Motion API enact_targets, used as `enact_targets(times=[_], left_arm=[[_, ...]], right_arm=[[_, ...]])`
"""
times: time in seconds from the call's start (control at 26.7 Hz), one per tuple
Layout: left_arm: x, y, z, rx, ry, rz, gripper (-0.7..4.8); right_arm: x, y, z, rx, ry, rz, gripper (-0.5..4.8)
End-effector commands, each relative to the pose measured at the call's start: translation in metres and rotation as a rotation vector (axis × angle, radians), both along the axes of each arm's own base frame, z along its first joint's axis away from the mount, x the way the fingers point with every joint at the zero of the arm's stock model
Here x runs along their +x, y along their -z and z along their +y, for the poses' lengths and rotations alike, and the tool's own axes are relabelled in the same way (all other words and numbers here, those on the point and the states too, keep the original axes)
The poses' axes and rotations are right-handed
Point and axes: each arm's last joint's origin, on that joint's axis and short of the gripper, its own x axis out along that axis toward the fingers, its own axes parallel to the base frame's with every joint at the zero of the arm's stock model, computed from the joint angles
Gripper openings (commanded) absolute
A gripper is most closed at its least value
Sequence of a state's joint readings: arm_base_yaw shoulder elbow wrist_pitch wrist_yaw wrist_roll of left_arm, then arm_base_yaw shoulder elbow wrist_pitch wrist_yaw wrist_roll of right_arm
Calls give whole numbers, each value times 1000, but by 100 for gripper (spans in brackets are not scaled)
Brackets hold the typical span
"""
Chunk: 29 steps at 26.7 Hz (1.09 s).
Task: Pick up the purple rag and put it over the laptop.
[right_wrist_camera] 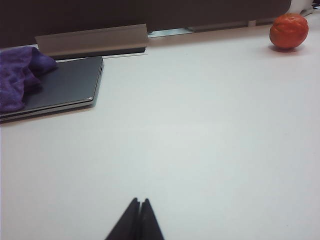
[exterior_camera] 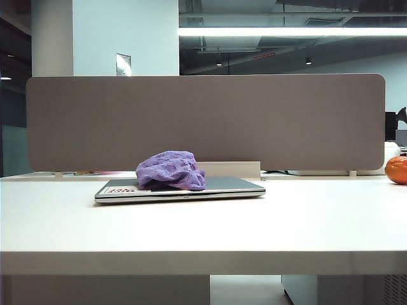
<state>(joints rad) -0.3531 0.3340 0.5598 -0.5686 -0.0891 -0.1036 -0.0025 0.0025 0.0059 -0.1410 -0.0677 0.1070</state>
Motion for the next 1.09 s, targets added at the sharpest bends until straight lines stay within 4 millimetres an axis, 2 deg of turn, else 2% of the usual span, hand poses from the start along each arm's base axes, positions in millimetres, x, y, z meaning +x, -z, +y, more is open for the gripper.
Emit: enact_targets(times=[0.04, 0.3, 0.52, 0.67, 0.79, 1.09], left_arm=[[0, 0, 0, 31, 8, -13, -6], [7, 6, 0, 147, -28, -94, -6], [26, 37, 5, 102, -129, -203, -6], [31, 60, 12, 52, -214, -254, -6], [30, 75, 18, 34, -257, -310, -6], [23, 95, 28, 25, -270, -363, -6]], right_arm=[[0, 0, 0, -5, 4, -8, 22], [0, 0, 0, -5, 4, -8, 22], [0, 0, 0, -5, 4, -8, 22], [0, 0, 0, -5, 4, -8, 22], [0, 0, 0, -5, 4, -8, 22], [0, 0, 0, -5, 4, -8, 22]])
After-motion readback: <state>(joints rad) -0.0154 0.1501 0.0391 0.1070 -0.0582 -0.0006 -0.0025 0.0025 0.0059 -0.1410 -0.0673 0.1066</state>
